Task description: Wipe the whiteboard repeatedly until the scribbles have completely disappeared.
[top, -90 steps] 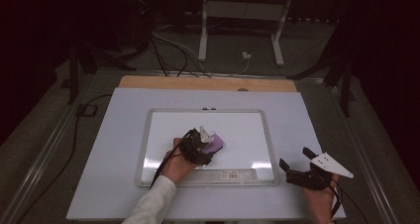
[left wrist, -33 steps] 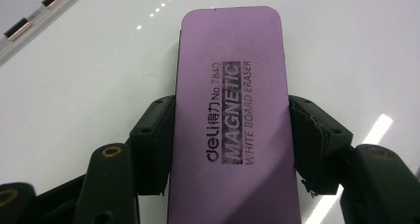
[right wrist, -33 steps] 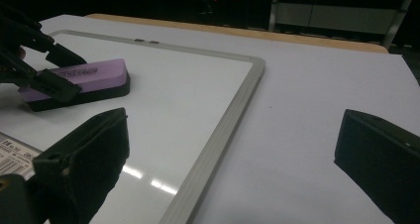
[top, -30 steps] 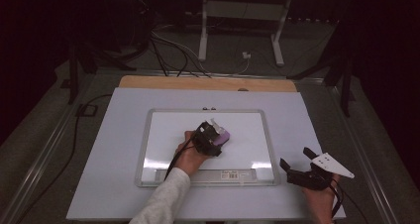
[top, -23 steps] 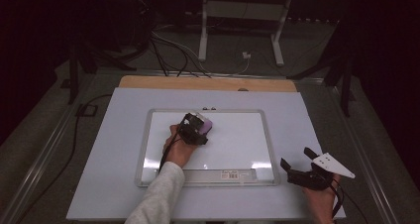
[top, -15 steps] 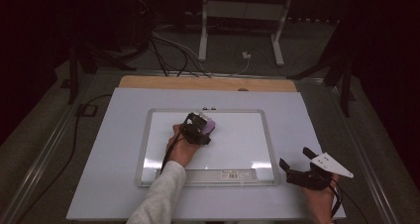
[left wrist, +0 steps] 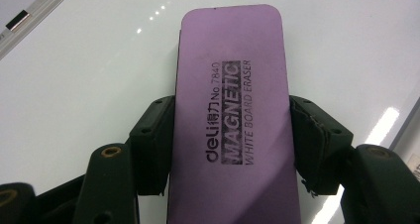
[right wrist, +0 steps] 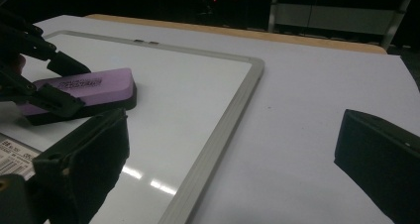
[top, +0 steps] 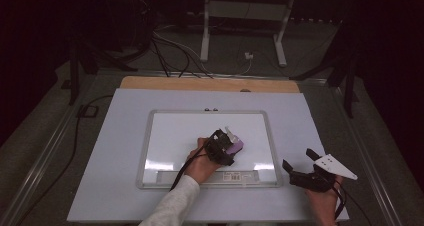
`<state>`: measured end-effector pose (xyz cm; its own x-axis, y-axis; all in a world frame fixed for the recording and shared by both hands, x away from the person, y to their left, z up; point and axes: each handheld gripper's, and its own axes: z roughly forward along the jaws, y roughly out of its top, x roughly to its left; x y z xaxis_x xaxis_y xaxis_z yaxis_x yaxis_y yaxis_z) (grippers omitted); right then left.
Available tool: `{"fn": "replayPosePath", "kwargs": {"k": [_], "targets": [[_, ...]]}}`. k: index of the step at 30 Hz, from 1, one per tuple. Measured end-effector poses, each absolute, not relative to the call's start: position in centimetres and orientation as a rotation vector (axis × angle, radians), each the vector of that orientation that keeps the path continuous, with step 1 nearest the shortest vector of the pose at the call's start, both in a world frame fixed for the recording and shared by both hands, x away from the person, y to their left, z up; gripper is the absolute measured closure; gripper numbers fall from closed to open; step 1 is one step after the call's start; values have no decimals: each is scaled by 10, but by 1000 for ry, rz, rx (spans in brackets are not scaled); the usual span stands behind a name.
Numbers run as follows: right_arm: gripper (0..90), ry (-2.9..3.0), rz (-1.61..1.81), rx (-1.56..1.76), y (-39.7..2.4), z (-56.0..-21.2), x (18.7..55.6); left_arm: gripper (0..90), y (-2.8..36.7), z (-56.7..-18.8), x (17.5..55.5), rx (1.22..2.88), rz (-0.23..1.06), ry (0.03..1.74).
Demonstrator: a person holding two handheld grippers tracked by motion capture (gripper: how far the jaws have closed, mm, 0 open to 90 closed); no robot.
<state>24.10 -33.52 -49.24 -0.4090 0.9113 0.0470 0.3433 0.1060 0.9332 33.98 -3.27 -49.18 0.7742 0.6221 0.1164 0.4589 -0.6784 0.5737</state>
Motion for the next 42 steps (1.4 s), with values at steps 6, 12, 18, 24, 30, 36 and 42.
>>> {"fn": "replayPosePath", "kwargs": {"k": [6, 12, 18, 24, 30, 36, 42], "targets": [[7, 1818, 1296, 1223, -337, -492, 241, 411, -14, -493, 361, 2408, 484, 942], [7, 1818, 1296, 1225, -337, -492, 241, 411, 16, -493, 381, 2368, 576, 1115], [7, 1818, 1295, 1227, -337, -492, 241, 411, 42, -493, 386, 2321, 603, 1234], [7, 1815, 1297, 1228, -337, -492, 240, 411, 60, -493, 379, 2292, 604, 1298], [7, 1816, 1296, 1231, -337, -493, 241, 411, 91, -490, 353, 2227, 598, 1341], [7, 1821, 1296, 1227, -335, -493, 241, 411, 117, -493, 323, 2197, 631, 1383], [7, 1818, 1296, 1230, -336, -493, 241, 410, 132, -495, 302, 2184, 673, 1417]]}}
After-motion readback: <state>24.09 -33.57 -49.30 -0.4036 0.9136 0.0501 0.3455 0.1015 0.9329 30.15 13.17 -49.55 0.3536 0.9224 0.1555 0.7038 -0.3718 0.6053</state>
